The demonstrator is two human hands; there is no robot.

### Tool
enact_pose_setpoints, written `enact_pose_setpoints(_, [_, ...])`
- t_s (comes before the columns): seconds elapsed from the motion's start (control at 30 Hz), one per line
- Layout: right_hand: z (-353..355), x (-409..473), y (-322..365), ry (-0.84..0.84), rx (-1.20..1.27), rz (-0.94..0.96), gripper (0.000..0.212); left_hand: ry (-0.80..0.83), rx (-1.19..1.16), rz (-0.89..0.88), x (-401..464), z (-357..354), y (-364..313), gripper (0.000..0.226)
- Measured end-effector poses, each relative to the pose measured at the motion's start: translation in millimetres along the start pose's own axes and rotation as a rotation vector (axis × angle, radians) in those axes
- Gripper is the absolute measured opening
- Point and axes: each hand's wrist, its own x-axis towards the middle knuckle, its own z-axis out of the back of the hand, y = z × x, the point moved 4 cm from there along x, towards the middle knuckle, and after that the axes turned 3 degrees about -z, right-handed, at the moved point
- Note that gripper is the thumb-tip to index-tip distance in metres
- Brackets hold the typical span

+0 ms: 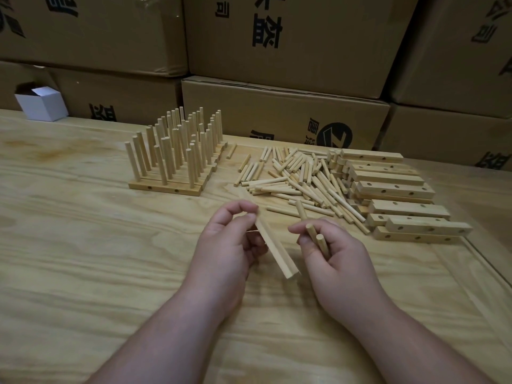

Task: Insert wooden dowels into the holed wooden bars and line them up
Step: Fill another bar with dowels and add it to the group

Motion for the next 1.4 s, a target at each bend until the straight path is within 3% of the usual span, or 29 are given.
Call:
enact_pose_setpoints(0.13, [1.0, -0.1, 4.7, 0.015, -0.035, 0.078, 0.04, 0.058, 0.045, 0.016, -2.9, -1.9, 0.3, 0.035])
enact_pose_setpoints(0.37, [0.7, -0.4, 3.4, 0.028, -0.013, 0.063, 0.036, 0.263, 0.181, 0.014, -8.2, -5.7, 2.9, 0.041])
enact_pose_setpoints(0.53, [1.5, 0.0, 6.1, 0.001, 0.015, 0.032, 0.037, 0.307, 0.257, -0.011, -7.7, -9.7, 6.5, 0.034])
enact_pose_setpoints(0.67, [3.1, 0.8, 3.7, -0.023, 0.006, -0.025, 0.022, 0.26, 0.307, -0.04, -5.7, -5.4, 7.3, 0.048])
enact_pose_setpoints(0.73, [3.9, 1.4, 1.9, -0.028, 0.005, -0.039, 0.02, 0.212, 0.261, -0.037, -3.6, -4.3, 7.9, 0.043])
enact_pose_setpoints(0.83, [3.6, 2.0, -4.3, -0.036, 0.012, -0.08, 0.033, 0.137, 0.18, -0.025, 0.4, -2.2, 10.4, 0.025])
enact_pose_setpoints(0.97, [3.6, 3.1, -9.4, -0.03, 0.091, -0.147, 0.048, 0.072, 0.069, -0.013, 1.7, 0.9, 8.2, 0.035])
enact_pose_setpoints(1.07, [4.5, 4.8, -8.4, -0.038, 0.163, -0.171, 0.043, 0.008, -0.03, 0.023, -0.1, 3.7, 4.3, 0.031])
enact_pose_setpoints(1.23, [8.2, 3.2, -7.0, -0.094, 0.122, -0.122, 0.012, 0.042, -0.012, 0.056, -0.9, 3.2, 3.2, 0.048])
enact_pose_setpoints(1.4, [7.6, 2.2, -1.1, -0.077, 0.137, -0.076, 0.027, 0.039, 0.206, -0.001, -0.6, 3.8, 3.8, 0.04])
